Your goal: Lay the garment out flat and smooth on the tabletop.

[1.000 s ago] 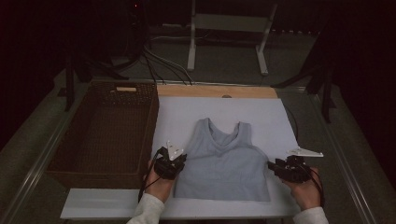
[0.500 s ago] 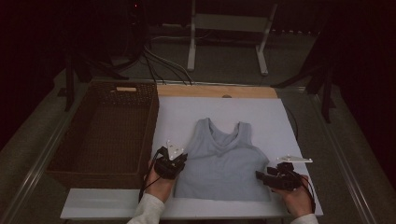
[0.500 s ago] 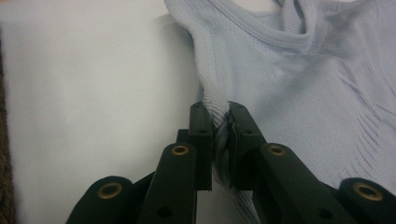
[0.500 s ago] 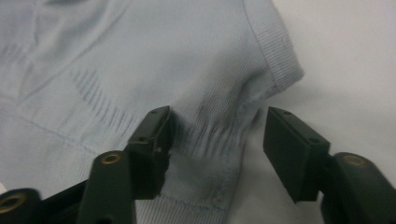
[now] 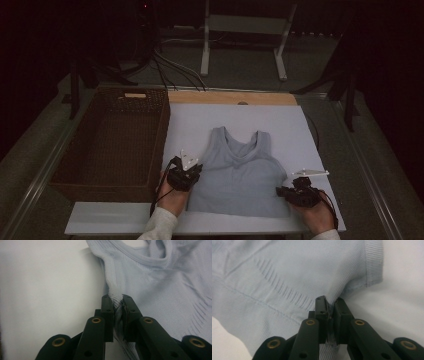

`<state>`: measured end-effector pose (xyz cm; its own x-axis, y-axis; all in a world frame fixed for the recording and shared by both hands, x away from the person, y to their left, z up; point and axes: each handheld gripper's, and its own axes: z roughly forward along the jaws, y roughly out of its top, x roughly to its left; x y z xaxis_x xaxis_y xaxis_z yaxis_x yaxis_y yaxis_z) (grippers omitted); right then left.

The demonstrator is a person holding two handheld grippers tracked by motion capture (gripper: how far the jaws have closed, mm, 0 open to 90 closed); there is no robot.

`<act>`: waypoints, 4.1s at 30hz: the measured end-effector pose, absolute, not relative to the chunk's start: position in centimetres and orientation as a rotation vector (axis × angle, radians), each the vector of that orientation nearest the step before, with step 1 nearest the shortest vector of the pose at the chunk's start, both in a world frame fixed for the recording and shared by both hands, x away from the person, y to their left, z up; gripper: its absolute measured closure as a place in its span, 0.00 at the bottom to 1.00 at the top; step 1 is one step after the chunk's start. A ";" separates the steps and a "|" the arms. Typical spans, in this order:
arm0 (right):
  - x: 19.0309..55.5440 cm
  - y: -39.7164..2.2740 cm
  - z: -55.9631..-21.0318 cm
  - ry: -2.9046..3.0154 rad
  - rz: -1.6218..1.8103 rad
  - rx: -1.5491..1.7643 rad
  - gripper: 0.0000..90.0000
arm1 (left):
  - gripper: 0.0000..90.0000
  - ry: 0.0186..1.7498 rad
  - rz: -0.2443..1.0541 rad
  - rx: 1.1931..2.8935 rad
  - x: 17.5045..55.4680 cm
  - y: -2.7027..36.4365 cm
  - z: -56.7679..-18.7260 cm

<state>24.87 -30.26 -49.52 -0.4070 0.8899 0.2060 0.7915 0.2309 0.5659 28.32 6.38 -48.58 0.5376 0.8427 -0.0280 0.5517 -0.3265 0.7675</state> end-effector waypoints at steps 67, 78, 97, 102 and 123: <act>24.0 -35.1 -47.5 1.986 1.039 1.568 0.35 | 0.36 1.015 0.310 1.855 28.3 2.5 -46.7; 25.1 -33.9 -46.9 1.929 1.099 1.487 0.12 | 0.07 0.996 0.325 1.799 27.8 2.8 -45.6; 26.5 -32.6 -46.4 1.908 1.149 1.431 0.07 | 0.00 0.956 0.275 1.814 27.2 3.0 -46.2; 26.5 -32.7 -46.3 1.893 1.165 1.429 0.07 | 0.00 0.953 0.253 1.829 27.0 2.8 -46.8; 25.9 -32.7 -46.2 1.868 1.174 1.416 0.07 | 0.00 0.938 0.224 1.891 25.9 2.3 -48.8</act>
<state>25.86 -32.72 -46.18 -0.3229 0.9414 0.0978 0.4968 0.0806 0.8641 25.94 2.27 -48.78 0.6854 0.6900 -0.2328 0.5101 -0.2267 0.8297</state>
